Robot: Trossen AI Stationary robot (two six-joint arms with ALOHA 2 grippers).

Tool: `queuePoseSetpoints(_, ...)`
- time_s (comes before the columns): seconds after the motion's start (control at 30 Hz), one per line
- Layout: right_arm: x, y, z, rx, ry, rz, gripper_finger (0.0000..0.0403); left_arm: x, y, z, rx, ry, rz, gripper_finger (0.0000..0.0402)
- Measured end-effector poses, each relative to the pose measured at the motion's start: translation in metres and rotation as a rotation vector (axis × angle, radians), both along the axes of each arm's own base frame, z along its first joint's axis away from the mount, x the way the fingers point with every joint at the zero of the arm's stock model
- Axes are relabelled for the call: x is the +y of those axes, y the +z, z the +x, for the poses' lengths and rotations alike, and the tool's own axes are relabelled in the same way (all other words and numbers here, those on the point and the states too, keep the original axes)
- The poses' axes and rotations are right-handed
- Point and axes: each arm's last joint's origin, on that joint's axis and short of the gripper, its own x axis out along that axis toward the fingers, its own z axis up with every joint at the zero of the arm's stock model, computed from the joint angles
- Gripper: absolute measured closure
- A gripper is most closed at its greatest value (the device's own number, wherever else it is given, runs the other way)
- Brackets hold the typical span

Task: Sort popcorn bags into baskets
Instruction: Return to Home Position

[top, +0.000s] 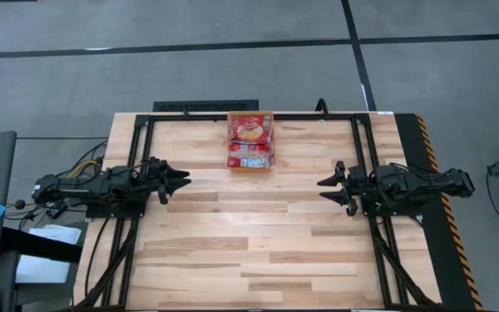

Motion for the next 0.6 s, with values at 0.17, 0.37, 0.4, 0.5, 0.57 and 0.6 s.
queuePoseSetpoints(0.17, 0.0000, -0.0003, 0.0000, 0.002, 0.000, 0.000, 0.0199, 0.0000, 0.0000, 0.0000, 0.000, 0.000, 0.000, 0.0196)
queuePoseSetpoints(0.37, 0.0000, -0.0003, 0.0000, 0.003, 0.000, 0.001, 0.0204, 0.0000, 0.0000, 0.0000, 0.000, 0.000, 0.000, 0.0196)
queuePoseSetpoints(0.4, 0.0000, -0.0004, 0.0000, 0.003, 0.000, 0.001, 0.0204, 0.0000, 0.0000, 0.0000, 0.000, 0.000, 0.000, 0.0196)
queuePoseSetpoints(0.5, 0.0000, -0.0006, 0.0001, 0.004, 0.000, 0.001, 0.0203, 0.0000, 0.0000, 0.0000, 0.000, 0.000, 0.000, 0.0196)
queuePoseSetpoints(0.57, 0.0000, -0.0006, 0.0001, 0.005, 0.000, 0.001, 0.0201, 0.0000, 0.0000, 0.0000, 0.000, 0.000, 0.000, 0.0196)
queuePoseSetpoints(0.6, 0.0000, -0.0007, 0.0001, 0.005, 0.000, 0.001, 0.0200, 0.0000, 0.0000, 0.0000, 0.000, 0.000, 0.000, 0.0196)
